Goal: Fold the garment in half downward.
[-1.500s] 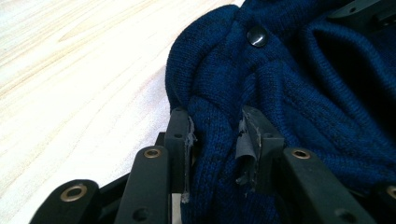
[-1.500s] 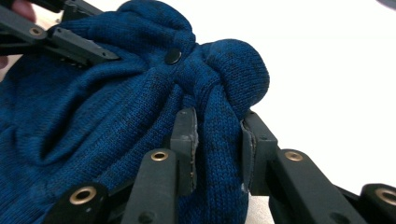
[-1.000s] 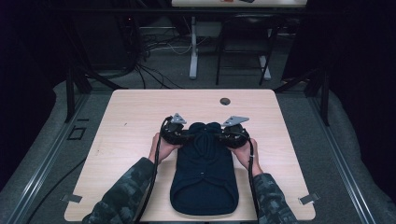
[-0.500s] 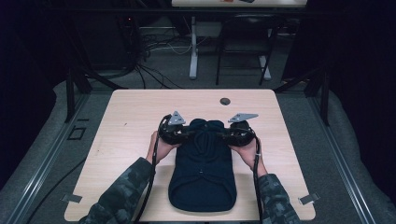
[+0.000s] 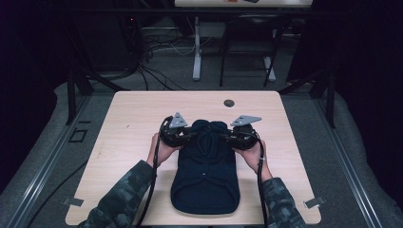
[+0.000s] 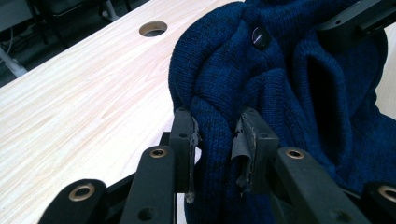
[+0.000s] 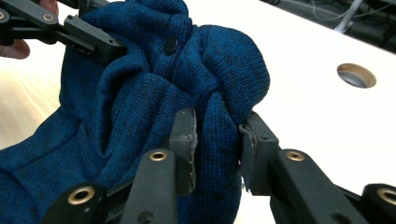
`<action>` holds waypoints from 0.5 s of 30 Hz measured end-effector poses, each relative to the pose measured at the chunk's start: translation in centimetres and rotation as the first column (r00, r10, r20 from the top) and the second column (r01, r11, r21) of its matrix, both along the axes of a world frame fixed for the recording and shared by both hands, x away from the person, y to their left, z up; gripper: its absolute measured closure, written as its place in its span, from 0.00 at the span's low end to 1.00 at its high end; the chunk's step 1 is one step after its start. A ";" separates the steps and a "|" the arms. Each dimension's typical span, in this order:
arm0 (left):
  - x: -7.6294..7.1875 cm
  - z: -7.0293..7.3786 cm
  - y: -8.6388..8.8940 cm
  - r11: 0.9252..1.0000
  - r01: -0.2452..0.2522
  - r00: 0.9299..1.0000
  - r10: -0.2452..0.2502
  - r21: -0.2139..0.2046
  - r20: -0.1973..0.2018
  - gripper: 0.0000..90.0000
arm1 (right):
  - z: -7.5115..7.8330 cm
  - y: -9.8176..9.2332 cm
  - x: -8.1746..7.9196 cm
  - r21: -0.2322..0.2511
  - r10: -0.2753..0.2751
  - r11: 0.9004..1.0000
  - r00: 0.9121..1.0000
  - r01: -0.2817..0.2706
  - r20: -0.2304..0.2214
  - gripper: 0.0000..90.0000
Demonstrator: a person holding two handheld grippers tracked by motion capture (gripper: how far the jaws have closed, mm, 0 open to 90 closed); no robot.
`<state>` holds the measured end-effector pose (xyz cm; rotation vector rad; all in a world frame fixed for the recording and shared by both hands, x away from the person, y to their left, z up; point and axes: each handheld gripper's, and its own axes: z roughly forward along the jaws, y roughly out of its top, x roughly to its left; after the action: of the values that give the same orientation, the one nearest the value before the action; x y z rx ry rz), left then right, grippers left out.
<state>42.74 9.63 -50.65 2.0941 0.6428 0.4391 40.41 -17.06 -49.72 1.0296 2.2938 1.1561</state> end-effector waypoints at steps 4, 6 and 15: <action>-0.3 0.3 0.1 1.000 -0.001 1.000 0.001 -0.001 0.019 0.78 | 0.2 0.1 -0.2 0.005 0.000 1.000 1.000 0.000 0.018 0.77; -0.5 0.6 0.2 1.000 0.002 0.999 -0.002 -0.003 0.038 0.78 | 0.5 0.0 -0.4 0.012 0.008 1.000 1.000 -0.009 0.029 0.76; -1.7 1.6 -0.2 1.000 0.018 0.992 -0.019 0.013 0.124 0.78 | 0.9 -0.6 -1.1 0.048 0.002 0.999 0.999 -0.004 0.036 0.70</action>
<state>41.08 9.43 -49.03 2.0643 0.5488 0.5591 39.32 -17.65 -48.78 1.0145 2.2506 1.2269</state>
